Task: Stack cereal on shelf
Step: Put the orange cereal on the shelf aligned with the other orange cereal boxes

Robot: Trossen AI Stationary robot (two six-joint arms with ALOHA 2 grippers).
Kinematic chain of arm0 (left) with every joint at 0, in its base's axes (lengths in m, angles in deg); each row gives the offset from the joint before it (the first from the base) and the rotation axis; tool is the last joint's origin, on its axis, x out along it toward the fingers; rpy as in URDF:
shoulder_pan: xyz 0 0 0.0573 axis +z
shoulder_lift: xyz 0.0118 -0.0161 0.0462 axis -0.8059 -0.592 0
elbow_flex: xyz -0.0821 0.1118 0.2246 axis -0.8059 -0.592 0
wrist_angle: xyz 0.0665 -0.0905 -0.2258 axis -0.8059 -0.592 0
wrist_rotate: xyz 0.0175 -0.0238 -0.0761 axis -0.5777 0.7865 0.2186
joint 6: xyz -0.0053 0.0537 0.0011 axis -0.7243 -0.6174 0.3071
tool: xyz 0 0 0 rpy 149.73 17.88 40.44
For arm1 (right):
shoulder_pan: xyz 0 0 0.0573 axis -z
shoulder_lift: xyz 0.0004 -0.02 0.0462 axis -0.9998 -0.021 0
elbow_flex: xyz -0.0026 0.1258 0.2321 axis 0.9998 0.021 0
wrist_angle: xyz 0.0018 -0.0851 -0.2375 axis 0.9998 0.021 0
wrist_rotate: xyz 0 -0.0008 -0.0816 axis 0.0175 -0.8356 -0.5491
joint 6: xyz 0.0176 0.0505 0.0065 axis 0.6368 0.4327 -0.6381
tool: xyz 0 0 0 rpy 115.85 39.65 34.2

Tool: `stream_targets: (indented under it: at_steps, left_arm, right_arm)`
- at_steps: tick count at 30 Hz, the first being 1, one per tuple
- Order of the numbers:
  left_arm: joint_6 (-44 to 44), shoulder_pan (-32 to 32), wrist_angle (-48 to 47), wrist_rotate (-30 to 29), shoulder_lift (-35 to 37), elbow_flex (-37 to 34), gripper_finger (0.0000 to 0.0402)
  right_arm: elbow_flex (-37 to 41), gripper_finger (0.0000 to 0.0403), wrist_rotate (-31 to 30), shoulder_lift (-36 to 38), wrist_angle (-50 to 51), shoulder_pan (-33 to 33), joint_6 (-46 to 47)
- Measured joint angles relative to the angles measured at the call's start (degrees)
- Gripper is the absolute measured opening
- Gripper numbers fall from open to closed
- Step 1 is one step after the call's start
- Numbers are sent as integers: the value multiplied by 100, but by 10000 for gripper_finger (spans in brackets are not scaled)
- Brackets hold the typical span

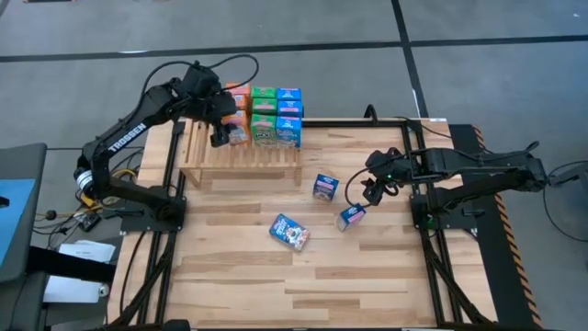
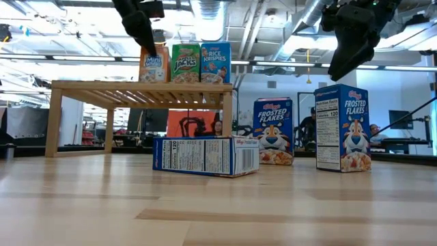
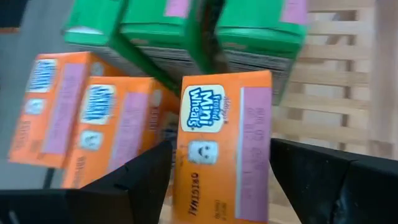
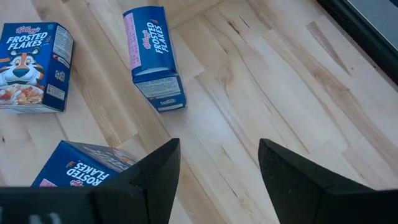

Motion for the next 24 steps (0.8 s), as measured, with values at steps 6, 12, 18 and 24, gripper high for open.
stream_targets:
  at_steps: [6, 12, 18, 24]
  left_arm:
    - [70, -2, 18, -196, 28, 75, 257]
    - [273, -2, 26, -105, 37, 463, 257]
    - [413, -17, -74, -258, 39, 1027, 257]
    - [523, -168, -883, -923, 61, 1794, 246]
  right_arm:
    - [0, 240, 0, 0, 0, 0, 0]
    - [0, 240, 0, 0, 0, 0, -3]
    - [0, 240, 0, -1, 0, 0, -39]
    - [0, 240, 0, 0, 0, 2, -42]
